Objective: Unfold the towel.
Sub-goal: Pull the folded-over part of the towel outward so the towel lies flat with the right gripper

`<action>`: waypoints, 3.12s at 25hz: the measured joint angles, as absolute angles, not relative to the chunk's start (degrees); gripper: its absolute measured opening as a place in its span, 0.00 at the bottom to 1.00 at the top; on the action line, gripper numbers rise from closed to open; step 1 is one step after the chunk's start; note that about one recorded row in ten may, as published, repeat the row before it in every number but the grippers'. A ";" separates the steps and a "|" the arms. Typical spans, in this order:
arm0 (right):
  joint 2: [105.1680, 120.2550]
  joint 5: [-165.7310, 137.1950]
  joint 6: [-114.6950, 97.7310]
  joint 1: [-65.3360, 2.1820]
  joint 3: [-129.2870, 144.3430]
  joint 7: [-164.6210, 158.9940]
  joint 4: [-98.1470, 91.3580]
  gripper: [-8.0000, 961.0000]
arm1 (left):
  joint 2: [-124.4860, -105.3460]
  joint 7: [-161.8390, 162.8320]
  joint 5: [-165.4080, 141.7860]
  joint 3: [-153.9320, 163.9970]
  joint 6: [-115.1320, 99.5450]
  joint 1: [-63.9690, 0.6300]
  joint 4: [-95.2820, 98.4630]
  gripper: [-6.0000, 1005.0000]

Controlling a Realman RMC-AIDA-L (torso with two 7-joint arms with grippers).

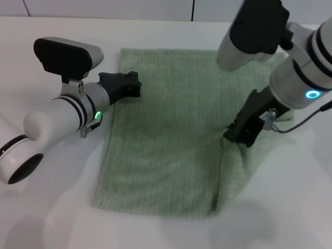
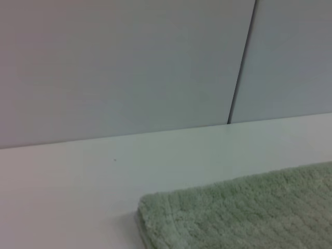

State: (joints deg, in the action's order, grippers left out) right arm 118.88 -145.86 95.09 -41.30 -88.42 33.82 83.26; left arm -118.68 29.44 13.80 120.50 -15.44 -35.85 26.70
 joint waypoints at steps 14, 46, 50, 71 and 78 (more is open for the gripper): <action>118.84 -146.69 101.12 -35.11 -88.26 29.93 95.18 0.06 | -118.65 29.42 12.88 120.48 -15.28 -35.86 27.16 0.00; 118.81 -153.32 107.17 -22.15 -83.36 25.36 108.22 0.07 | -118.65 29.35 12.39 120.09 -15.20 -35.42 27.34 0.00; 118.83 -153.37 107.18 -20.92 -83.03 24.89 107.98 0.07 | -118.65 29.35 12.39 120.27 -15.20 -35.42 27.33 0.00; 118.92 -153.37 106.69 -21.38 -82.44 24.70 98.94 0.07 | -118.65 29.44 12.39 120.24 -15.20 -35.24 27.48 0.00; 118.92 -153.69 106.36 -23.01 -82.44 24.79 94.63 0.07 | -118.65 29.45 12.39 120.12 -15.20 -35.24 27.76 0.00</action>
